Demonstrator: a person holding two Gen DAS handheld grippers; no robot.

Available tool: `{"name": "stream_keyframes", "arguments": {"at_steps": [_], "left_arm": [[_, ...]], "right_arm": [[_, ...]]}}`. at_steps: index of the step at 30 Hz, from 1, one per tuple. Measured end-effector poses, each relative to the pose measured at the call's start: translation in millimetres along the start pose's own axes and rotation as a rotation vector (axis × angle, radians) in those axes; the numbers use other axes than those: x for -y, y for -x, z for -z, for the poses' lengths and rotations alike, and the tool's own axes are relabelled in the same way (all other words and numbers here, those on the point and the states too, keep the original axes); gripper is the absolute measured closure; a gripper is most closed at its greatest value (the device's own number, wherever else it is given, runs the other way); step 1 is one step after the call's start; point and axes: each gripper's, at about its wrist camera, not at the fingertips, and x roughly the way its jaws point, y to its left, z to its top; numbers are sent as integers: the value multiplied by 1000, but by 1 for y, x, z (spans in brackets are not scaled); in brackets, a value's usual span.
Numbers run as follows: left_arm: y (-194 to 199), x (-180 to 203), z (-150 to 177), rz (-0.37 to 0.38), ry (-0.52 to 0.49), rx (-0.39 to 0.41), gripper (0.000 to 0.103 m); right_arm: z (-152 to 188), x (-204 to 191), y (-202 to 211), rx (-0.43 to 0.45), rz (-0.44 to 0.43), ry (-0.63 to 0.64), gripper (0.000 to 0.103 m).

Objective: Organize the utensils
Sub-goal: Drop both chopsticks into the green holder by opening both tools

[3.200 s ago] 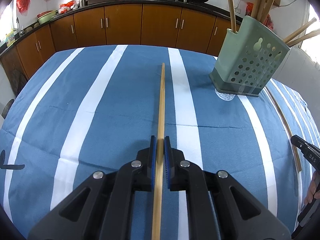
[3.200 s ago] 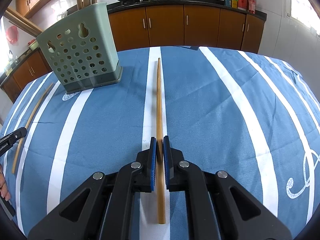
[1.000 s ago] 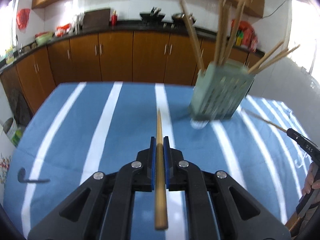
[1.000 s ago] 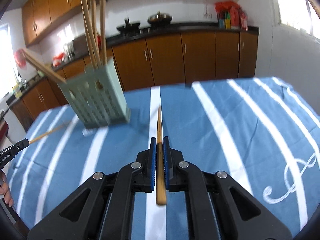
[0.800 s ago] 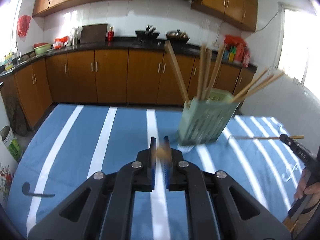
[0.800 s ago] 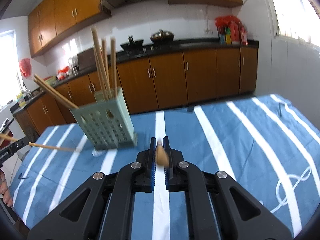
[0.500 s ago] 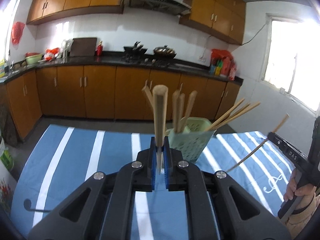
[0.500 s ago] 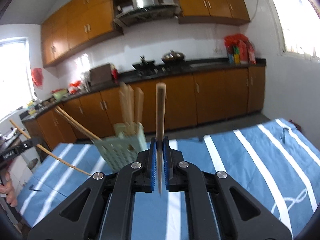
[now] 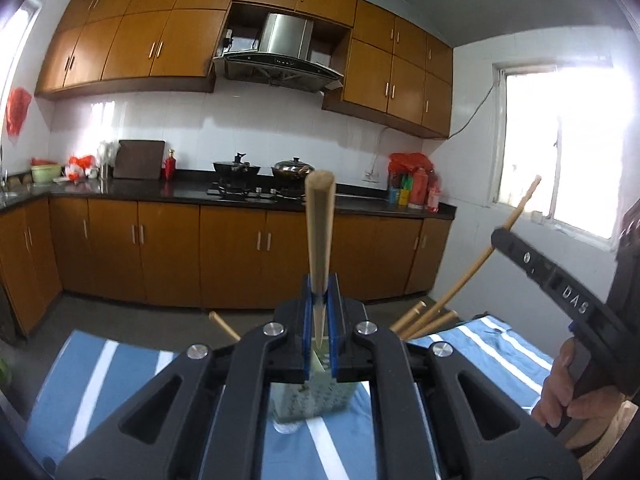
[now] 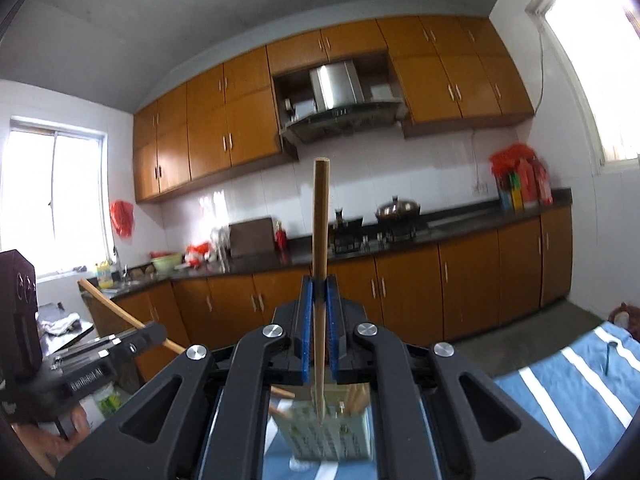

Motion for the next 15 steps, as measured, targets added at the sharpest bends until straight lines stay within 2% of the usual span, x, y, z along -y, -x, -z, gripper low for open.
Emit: {"name": "stream_keyframes", "arguments": {"at_steps": [4, 6, 10, 15], "left_arm": [[-28, 0, 0, -12, -16, -42, 95], [-41, -1, 4, -14, -22, -67, 95], [-59, -2, 13, -11, -37, -106, 95], [-74, -9, 22, -5, -30, -142, 95]], "right_arm": [[6, -3, -26, 40, 25, 29, 96], [11, -3, -38, 28, 35, 37, 96], [30, 3, -67, -51, 43, 33, 96], [44, -1, -73, -109, 41, 42, 96]]}}
